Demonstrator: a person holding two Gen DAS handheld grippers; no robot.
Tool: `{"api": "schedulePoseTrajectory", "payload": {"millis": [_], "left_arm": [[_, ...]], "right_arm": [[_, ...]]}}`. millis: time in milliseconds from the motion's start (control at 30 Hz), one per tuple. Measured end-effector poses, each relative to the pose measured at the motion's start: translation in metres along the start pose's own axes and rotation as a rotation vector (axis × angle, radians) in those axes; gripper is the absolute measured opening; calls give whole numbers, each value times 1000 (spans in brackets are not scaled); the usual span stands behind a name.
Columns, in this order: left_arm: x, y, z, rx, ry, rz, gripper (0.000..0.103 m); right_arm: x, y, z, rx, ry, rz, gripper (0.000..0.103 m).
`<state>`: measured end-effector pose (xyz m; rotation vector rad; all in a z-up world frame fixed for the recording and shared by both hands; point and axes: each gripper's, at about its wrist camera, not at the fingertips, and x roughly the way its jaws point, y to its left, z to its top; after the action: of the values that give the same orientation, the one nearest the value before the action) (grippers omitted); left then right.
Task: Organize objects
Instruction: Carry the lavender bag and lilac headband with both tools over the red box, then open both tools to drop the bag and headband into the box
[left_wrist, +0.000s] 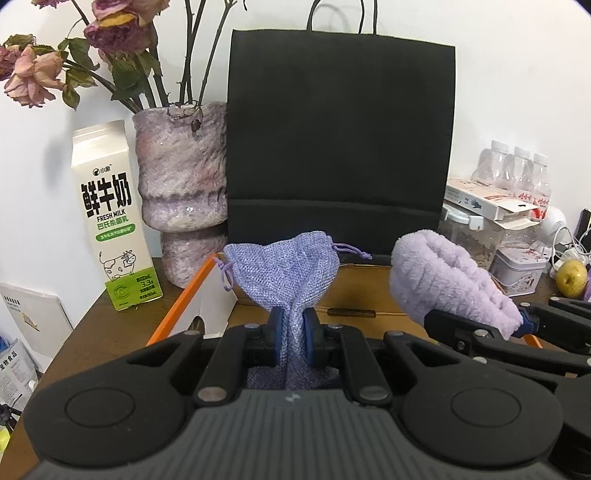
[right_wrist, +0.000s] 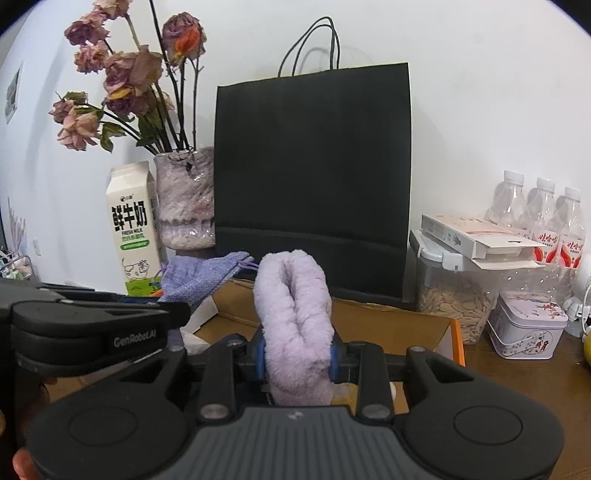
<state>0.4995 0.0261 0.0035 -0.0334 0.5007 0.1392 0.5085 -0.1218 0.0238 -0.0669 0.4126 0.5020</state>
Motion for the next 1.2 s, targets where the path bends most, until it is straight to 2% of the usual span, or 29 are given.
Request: {"api": "schedulePoseTrajectory", "payload": {"millis": [200, 300, 333, 367, 400, 433, 467, 567, 1200], "left_arm": [[10, 1, 0, -3, 21, 3, 13], [11, 1, 0, -4, 19, 9, 17], [11, 1, 0, -6, 15, 16, 27], [10, 2, 0, -11, 7, 26, 43], [9, 4, 0, -20, -2, 36, 50], [9, 5, 0, -27, -6, 42, 63], [9, 7, 0, -36, -7, 43, 79], [8, 9, 0, -48, -23, 73, 103], [4, 9, -1, -39, -34, 75, 103]], "right_arm": [[9, -1, -1, -6, 13, -1, 30], [9, 0, -2, -9, 17, -10, 31], [10, 0, -3, -12, 19, -16, 39], [10, -1, -3, -10, 20, -20, 58], [10, -1, -4, -9, 22, -31, 66], [10, -1, -5, -11, 23, -51, 87], [10, -1, -5, -9, 17, -61, 96], [8, -2, -4, -3, 10, -71, 103], [11, -2, -8, -7, 41, -70, 103]]}}
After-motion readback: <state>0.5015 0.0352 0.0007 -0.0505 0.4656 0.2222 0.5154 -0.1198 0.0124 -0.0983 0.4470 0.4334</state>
